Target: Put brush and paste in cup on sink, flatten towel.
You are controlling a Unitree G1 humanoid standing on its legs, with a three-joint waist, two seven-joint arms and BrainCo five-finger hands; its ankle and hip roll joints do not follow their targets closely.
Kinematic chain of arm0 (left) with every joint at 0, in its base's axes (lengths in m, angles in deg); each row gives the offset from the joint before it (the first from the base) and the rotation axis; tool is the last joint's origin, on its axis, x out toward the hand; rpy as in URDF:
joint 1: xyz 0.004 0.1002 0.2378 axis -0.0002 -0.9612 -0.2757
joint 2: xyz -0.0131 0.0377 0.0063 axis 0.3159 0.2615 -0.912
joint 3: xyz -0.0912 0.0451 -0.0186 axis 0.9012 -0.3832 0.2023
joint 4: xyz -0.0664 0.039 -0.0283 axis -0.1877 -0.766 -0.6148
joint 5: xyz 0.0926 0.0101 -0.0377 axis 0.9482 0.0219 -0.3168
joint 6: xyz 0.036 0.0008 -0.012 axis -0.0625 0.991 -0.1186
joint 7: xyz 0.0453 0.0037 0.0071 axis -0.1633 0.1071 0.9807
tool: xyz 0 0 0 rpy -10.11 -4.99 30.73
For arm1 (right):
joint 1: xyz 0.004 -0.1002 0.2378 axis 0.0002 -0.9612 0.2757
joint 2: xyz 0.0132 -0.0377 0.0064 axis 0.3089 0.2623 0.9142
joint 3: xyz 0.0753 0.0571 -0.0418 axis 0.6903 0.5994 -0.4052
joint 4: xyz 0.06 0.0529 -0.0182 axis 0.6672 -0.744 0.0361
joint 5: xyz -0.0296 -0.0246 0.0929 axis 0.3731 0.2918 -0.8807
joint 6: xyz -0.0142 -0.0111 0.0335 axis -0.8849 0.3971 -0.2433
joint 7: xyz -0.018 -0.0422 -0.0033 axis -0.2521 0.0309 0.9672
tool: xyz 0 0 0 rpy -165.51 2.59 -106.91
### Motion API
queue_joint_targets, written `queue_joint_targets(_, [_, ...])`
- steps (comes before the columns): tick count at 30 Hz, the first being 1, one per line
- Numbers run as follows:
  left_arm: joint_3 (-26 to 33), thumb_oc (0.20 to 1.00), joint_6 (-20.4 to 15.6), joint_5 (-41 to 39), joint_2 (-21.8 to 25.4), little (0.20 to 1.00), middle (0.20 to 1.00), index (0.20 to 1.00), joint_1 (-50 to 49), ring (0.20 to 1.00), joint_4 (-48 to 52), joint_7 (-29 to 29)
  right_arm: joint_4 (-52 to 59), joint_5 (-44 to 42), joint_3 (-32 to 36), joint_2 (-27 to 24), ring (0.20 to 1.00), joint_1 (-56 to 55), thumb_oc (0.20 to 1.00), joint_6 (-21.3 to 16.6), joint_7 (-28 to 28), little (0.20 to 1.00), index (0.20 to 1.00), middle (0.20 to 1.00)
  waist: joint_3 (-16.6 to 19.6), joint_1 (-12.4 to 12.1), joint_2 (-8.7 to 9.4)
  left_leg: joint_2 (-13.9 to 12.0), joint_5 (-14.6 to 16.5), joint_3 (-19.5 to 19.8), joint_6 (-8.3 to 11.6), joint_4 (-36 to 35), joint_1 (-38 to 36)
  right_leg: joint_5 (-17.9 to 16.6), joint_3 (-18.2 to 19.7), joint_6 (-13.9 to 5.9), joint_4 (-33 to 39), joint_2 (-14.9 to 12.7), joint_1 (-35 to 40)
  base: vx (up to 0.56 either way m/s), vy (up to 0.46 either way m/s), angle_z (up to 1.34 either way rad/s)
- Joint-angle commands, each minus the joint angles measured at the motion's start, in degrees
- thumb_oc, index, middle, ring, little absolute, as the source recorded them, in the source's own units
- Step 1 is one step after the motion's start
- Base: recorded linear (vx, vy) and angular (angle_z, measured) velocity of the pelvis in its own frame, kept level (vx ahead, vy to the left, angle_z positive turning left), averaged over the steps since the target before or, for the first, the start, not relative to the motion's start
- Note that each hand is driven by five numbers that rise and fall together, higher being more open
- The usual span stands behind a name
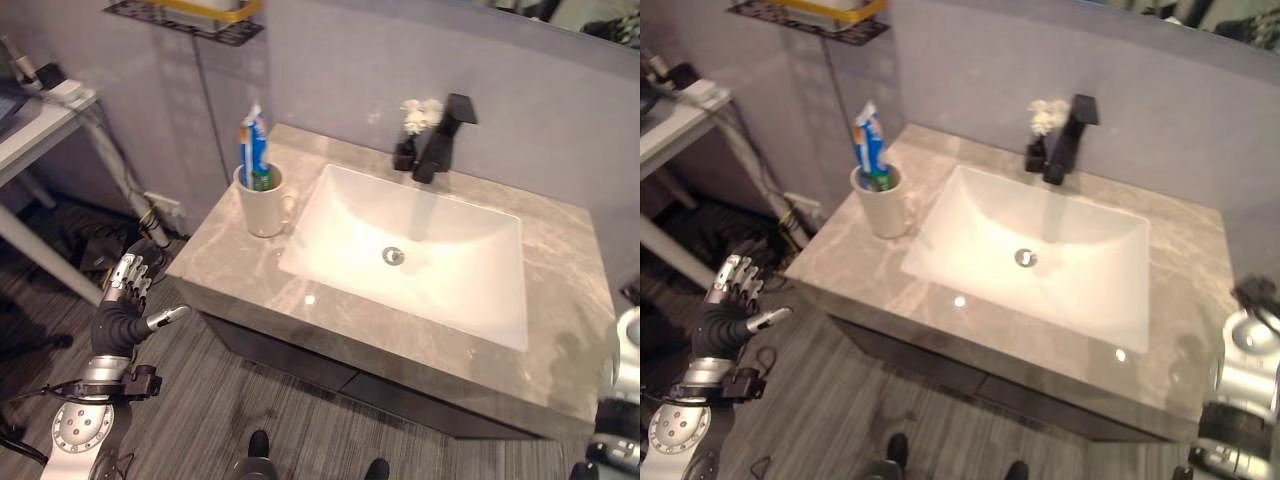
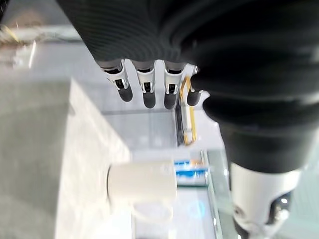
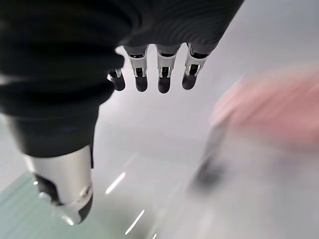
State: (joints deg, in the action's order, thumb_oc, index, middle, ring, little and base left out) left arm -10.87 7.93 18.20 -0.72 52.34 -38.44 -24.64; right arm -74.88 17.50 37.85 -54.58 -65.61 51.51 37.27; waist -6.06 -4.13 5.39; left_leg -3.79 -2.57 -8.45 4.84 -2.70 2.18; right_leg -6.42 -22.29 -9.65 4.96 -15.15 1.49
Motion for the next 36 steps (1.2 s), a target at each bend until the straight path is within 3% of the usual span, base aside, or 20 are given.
queue_joint_targets(1, [3.0,1.000,-1.8,-2.0,1.5,1.000,1.000,1.000,0.1,1.000,2.9,-0.7,-13.2,-5.2,1.9,-3.3,1.000,-1.0,1.000,-0.4,2.9,1.000,1.000,1.000,0.9,0.7,-0.94,2.9,4.2,1.9,-4.13,0.8,-0.5,-8.2,-0.5,-5.35,-3.4,-6.3,0.3,-0.02,0.127,-0.11])
queue_joint_targets(3, [2.2,1.000,-1.6,-2.3,1.7,1.000,1.000,1.000,0.3,1.000,2.9,-1.0,-26.2,-10.4,1.5,-3.0,1.000,-2.6,1.000,1.6,1.2,1.000,1.000,1.000,0.4,1.4,-1.37,3.4,4.6,1.5,-4.51,0.0,-1.2,-9.1,0.2,-5.35,-4.8,-6.9,-0.7,-0.04,0.110,-0.02])
queue_joint_targets(6, [1.7,1.000,-1.6,-3.4,1.0,1.000,1.000,1.000,0.4,1.000,2.6,-1.1,-36.3,-16.1,-0.6,-1.9,1.000,-3.3,1.000,2.2,-4.1,1.000,1.000,1.000,-0.5,1.8,-1.87,4.2,4.4,0.9,-5.11,-1.2,-2.2,-10.2,0.8,-5.35,-6.3,-7.6,-2.0,-0.03,0.101,-0.07])
queue_joint_targets(8, [1.8,0.755,-1.6,-3.7,0.7,0.755,0.755,0.755,0.2,0.755,2.5,-1.2,-39.9,-17.9,-1.7,-1.7,1.000,-3.1,1.000,2.4,-6.4,1.000,1.000,1.000,-0.8,1.7,-2.06,4.3,4.3,0.3,-5.34,-1.7,-2.8,-10.2,0.8,-5.35,-7.4,-7.9,-2.9,-0.03,0.079,-0.18])
queue_joint_targets(9, [1.7,0.482,-1.6,-4.3,0.1,0.482,0.482,0.482,0.0,0.482,2.4,-1.0,-44.0,-18.6,-3.9,-0.5,1.000,-3.2,1.000,4.1,-8.8,1.000,1.000,1.000,-1.5,0.9,-2.66,3.8,4.6,-0.8,-5.40,-1.8,-3.6,-9.4,-1.4,-5.35,-9.4,-8.0,-3.7,-0.03,0.049,-0.12])
queue_joint_targets(10, [1.8,0.454,-1.6,-4.4,0.1,0.454,0.454,0.454,0.0,0.454,2.4,-1.1,-44.4,-18.8,-4.0,-0.7,1.000,-3.0,1.000,4.0,-9.1,1.000,1.000,1.000,-1.6,0.9,-2.59,3.9,4.4,-0.9,-5.45,-1.9,-3.6,-9.5,-1.3,-5.35,-9.5,-8.1,-3.9,-0.07,0.130,-0.25])
queue_joint_targets(11, [1.4,0.200,-1.6,-5.3,-0.8,0.200,0.200,0.200,0.1,0.200,2.4,-1.2,-48.6,-18.4,-7.2,0.5,1.000,-3.3,1.000,6.0,-12.5,1.000,1.000,1.000,-3.0,0.2,-3.42,3.5,4.8,-2.1,-5.64,-1.9,-4.3,-7.7,-4.3,-5.35,-13.7,-7.9,-5.5,-0.05,0.083,-0.37])
queue_joint_targets(12, [1.5,0.200,-1.6,-5.3,-0.8,0.200,0.200,0.200,0.1,0.200,2.4,-1.2,-48.9,-18.5,-7.4,0.4,1.000,-3.1,1.000,5.9,-12.7,1.000,1.000,1.000,-3.1,0.3,-3.42,3.5,4.8,-2.1,-5.62,-1.9,-4.4,-7.5,-4.3,-5.35,-14.0,-8.0,-5.6,-0.10,0.150,-0.61])
queue_joint_targets(13, [1.3,0.200,-1.7,-6.7,-1.3,0.200,0.200,0.200,1.2,0.200,1.5,-2.2,-55.2,-12.7,-16.8,3.0,1.000,-3.6,1.000,10.3,-20.7,1.000,1.000,1.000,-4.7,0.6,-4.16,3.1,4.4,-3.2,-6.03,-1.8,-4.8,-4.3,-4.6,-4.36,-17.8,-4.1,-9.8,-0.05,0.058,-0.53])
queue_joint_targets(16, [0.5,0.200,-0.7,-7.0,-3.1,0.200,0.200,0.200,3.3,0.200,-0.5,-4.0,-55.9,-4.5,-29.1,7.8,1.000,-4.3,1.000,12.0,-28.7,1.000,1.000,1.000,-5.2,0.9,-3.61,3.2,4.4,-3.3,-5.66,-0.3,-4.2,-0.6,-2.1,-1.83,-13.2,-0.1,-8.3,-0.01,-0.056,-0.35])
queue_joint_targets(21, [0.9,0.200,0.9,-7.8,-5.9,0.200,0.200,0.200,3.0,0.200,-2.4,-4.7,-50.2,7.9,-42.9,10.6,1.000,-4.6,1.000,11.9,-34.5,1.000,1.000,1.000,-4.6,-0.3,-3.83,1.7,3.9,-3.9,-3.99,1.1,-3.1,0.8,-3.0,-0.26,-9.4,2.1,-6.6,0.04,-0.132,-0.08])
queue_joint_targets(25, [-1.2,0.200,1.5,-6.7,-6.3,0.200,0.200,0.200,5.3,0.200,-4.2,-4.5,-45.7,11.4,-48.9,10.1,1.000,-4.1,1.000,10.9,-36.2,1.000,1.000,1.000,-4.9,-0.1,-3.48,0.2,5.2,-3.3,-1.48,10.2,1.6,2.0,-3.7,1.45,-5.3,3.5,-4.3,0.04,-0.167,0.11])
queue_joint_targets(27, [-1.5,0.200,1.4,-6.5,-6.5,0.200,0.200,0.200,6.2,0.200,-4.5,-4.6,-45.0,11.1,-48.8,9.0,1.000,-4.0,1.000,10.9,-36.2,1.000,1.000,1.000,-5.6,-0.4,-3.40,-0.7,3.8,-2.1,0.55,17.2,5.1,2.2,-4.7,2.22,-3.5,3.9,-2.6,0.01,-0.150,0.20])
queue_joint_targets(29, [-2.0,0.200,1.5,-6.7,-6.4,0.200,0.200,0.200,7.6,0.200,-4.8,-4.3,-45.8,10.5,-47.2,8.4,1.000,-3.9,1.000,11.5,-35.1,1.000,1.000,1.000,-6.0,-0.5,-3.73,-3.2,0.4,-1.7,2.50,18.8,7.2,2.9,-6.1,2.73,-2.5,4.5,-1.3,0.07,-0.077,0.22])
queue_joint_targets(30, [-2.0,0.200,1.6,-6.5,-6.3,0.200,0.200,0.200,8.0,0.200,-5.1,-4.2,-46.9,9.6,-45.6,8.3,1.000,-4.3,1.000,11.7,-34.2,1.000,1.000,1.000,-5.8,-0.5,-4.08,-5.6,0.4,-2.4,3.69,15.9,6.6,4.1,-6.2,2.06,-2.1,5.0,0.0,0.15,-0.004,0.36])
queue_joint_targets(32, [-1.9,0.200,1.8,-6.1,-6.1,0.200,0.200,0.200,7.8,0.200,-4.9,-3.9,-48.7,7.8,-43.2,8.5,1.000,-4.6,1.000,12.1,-33.6,1.000,1.000,1.000,-5.4,-0.7,-3.86,-6.2,0.1,-2.1,3.29,11.0,5.9,4.0,-6.4,1.50,-1.7,4.8,0.9,0.12,0.065,0.36])
queue_joint_targets(34, [-1.5,0.200,1.8,-5.7,-6.1,0.200,0.200,0.200,8.1,0.200,-4.4,-2.7,-49.5,6.5,-41.9,8.3,1.000,-4.9,1.000,12.3,-33.2,1.000,1.000,1.000,-4.9,-0.7,-4.21,-7.1,-5.0,0.7,3.07,3.7,7.2,3.3,-6.2,1.15,-2.1,4.3,0.2,0.08,0.154,0.13])
queue_joint_targets(36, [-1.1,0.200,1.9,-6.0,-6.6,0.200,0.200,0.200,8.3,0.200,-4.6,-2.6,-51.0,5.9,-41.2,8.5,1.000,-5.3,1.000,12.6,-33.6,1.000,1.000,1.000,-4.7,-0.5,-4.61,-7.6,-5.4,1.7,3.23,1.6,6.3,3.4,-5.6,0.75,-2.1,3.9,0.6,0.11,0.105,-0.04])
